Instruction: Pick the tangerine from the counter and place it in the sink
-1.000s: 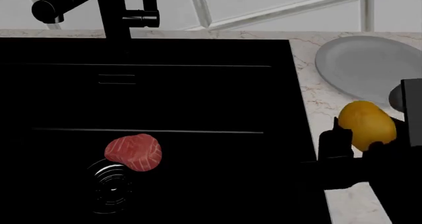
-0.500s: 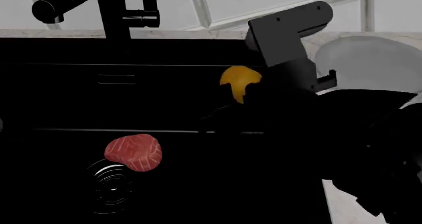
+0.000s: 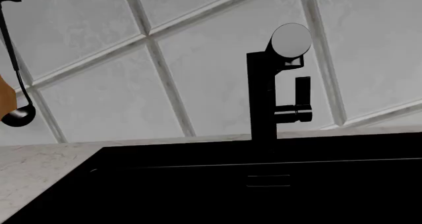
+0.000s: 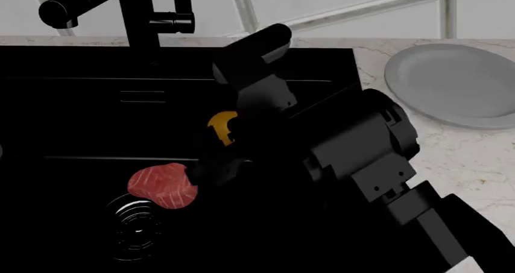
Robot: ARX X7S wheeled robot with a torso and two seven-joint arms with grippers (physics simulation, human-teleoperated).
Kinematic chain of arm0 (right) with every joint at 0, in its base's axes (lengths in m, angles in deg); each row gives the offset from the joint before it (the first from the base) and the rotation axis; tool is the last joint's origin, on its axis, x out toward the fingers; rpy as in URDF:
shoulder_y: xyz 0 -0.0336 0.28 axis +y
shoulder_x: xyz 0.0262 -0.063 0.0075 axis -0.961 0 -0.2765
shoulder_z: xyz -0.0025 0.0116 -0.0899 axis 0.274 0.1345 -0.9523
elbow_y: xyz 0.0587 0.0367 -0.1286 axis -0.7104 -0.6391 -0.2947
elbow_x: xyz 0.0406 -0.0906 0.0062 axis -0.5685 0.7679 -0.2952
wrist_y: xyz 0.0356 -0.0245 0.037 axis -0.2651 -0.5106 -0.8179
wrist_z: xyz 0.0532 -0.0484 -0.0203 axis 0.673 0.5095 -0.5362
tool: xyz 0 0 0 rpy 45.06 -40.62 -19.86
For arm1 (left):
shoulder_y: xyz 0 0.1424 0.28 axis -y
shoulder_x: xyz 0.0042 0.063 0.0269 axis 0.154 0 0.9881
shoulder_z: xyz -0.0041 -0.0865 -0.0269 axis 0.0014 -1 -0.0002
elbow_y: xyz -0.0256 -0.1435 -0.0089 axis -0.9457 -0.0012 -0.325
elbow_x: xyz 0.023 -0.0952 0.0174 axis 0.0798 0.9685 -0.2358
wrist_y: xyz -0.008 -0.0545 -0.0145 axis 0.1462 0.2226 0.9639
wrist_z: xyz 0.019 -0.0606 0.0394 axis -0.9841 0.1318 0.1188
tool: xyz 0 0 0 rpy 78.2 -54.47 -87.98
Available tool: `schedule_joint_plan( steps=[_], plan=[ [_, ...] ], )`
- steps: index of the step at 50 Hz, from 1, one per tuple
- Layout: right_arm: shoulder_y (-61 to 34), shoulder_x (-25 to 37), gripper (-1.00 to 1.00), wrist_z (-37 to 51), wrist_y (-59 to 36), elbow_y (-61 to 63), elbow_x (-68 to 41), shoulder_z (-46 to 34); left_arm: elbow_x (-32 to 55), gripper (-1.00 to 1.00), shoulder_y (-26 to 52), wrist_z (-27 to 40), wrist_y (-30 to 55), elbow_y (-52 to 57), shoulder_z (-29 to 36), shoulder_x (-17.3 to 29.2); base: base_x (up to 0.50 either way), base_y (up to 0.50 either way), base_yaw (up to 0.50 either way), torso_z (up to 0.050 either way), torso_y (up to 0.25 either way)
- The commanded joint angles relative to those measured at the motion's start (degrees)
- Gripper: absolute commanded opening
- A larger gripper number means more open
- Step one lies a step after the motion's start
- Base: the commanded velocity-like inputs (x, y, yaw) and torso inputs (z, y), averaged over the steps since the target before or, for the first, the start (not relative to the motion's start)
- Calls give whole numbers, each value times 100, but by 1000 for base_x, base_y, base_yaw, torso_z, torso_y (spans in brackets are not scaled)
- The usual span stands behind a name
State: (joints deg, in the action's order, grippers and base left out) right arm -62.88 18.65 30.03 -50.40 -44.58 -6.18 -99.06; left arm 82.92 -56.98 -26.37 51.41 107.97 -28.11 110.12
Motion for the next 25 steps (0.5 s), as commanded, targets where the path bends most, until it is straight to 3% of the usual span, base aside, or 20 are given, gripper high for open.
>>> schedule_joint_plan(
  steps=[1, 25],
  plan=[
    [-10, -414, -100, -632, 296, -858, 456, -623, 32, 100, 31, 11, 6, 16, 3, 10, 0, 0, 0, 0, 0],
    [444, -516, -100, -974, 98, -1008, 571, -1247, 39, 100, 5, 26, -76, -60, 62, 32, 0, 0, 0, 0, 0]
  ],
)
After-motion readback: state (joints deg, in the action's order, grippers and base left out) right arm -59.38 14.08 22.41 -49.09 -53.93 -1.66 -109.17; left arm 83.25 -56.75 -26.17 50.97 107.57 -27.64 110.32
